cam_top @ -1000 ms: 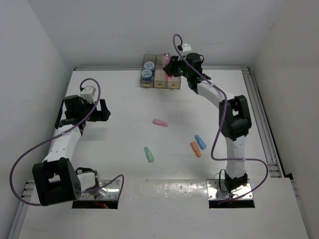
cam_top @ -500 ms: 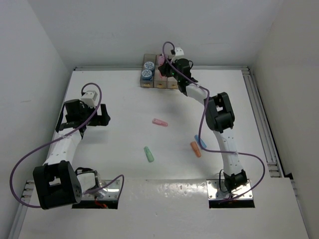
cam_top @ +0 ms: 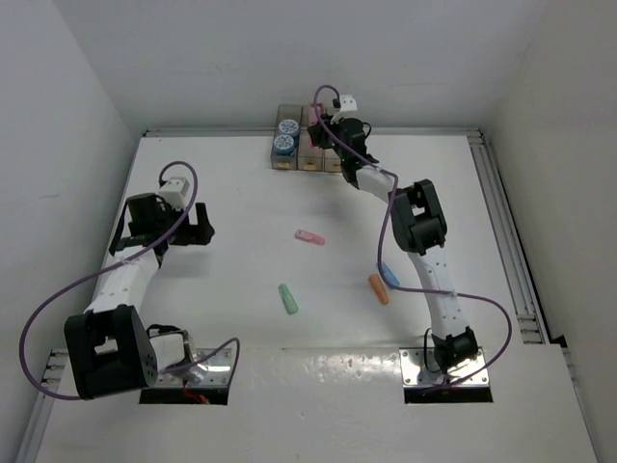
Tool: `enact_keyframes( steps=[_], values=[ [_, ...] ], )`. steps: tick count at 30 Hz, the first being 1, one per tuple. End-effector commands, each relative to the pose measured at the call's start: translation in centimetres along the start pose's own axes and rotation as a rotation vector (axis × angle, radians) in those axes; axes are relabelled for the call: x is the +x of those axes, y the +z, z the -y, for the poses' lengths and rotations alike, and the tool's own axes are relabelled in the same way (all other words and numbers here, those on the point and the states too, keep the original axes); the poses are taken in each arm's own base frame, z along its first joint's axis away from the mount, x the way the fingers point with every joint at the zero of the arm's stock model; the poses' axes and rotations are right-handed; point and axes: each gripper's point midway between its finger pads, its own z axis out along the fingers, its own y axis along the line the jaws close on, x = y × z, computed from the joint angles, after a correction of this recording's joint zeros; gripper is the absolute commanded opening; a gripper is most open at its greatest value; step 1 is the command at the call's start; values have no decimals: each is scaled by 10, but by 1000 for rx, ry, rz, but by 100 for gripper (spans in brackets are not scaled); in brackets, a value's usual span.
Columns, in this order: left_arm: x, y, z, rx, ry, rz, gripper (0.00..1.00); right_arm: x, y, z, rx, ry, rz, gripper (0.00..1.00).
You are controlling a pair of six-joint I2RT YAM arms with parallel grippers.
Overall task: Sort the stationery into containers
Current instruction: Place the stationery in the storage box, then pick up the stationery from the center of the board.
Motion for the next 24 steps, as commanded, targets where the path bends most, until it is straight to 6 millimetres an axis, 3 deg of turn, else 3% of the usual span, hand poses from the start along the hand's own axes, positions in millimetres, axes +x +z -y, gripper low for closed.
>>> enact_keyframes(
  steps=[1, 4, 5, 7, 8, 11, 12, 14, 15, 17, 18, 20, 21, 23, 24],
  values=[
    [-3, 2, -6, -19, -6, 24, 100, -35, 6, -12, -24, 5, 126, 2],
    [-8, 1, -10, -40, -3, 33, 100, -30, 6, -9, -2, -1, 128, 23],
    [-10, 1, -10, -44, -2, 34, 100, -33, 5, -10, -3, -4, 134, 44],
    [-18, -1, -12, -51, 3, 48, 100, -46, 3, -14, -8, -14, 157, 67],
    [-21, -1, -12, -50, 5, 54, 100, -47, 3, -13, -7, -17, 157, 71],
    [-29, -4, -11, -49, 10, 70, 100, -85, -5, -24, -26, -49, 205, 79],
    [-35, -4, -10, -44, 17, 83, 100, -108, -12, -31, -40, -65, 233, 79],
    [-41, -6, -8, -38, -10, 97, 100, -131, -23, -37, -63, -112, 250, 74],
    [-47, -8, -6, -28, -6, 113, 100, -147, -39, -43, -81, -127, 251, 62],
    [-55, -12, -4, -28, 3, 138, 100, -145, -59, -48, -156, -177, 170, 47],
    [-60, -15, -4, -27, 15, 151, 100, -146, -82, -65, -259, -206, 114, 37],
    [-67, -22, -1, -22, 36, 177, 100, -100, -110, -63, -339, -277, -98, 28],
    [-67, -24, -1, -25, 36, 177, 100, -103, -131, -79, -429, -310, -141, 26],
    [-67, -30, 3, -16, 69, 182, 100, -55, -166, -75, -488, -365, -353, 27],
    [-63, -31, 2, -19, 70, 175, 100, -47, -182, -82, -524, -380, -404, 32]
  ],
)
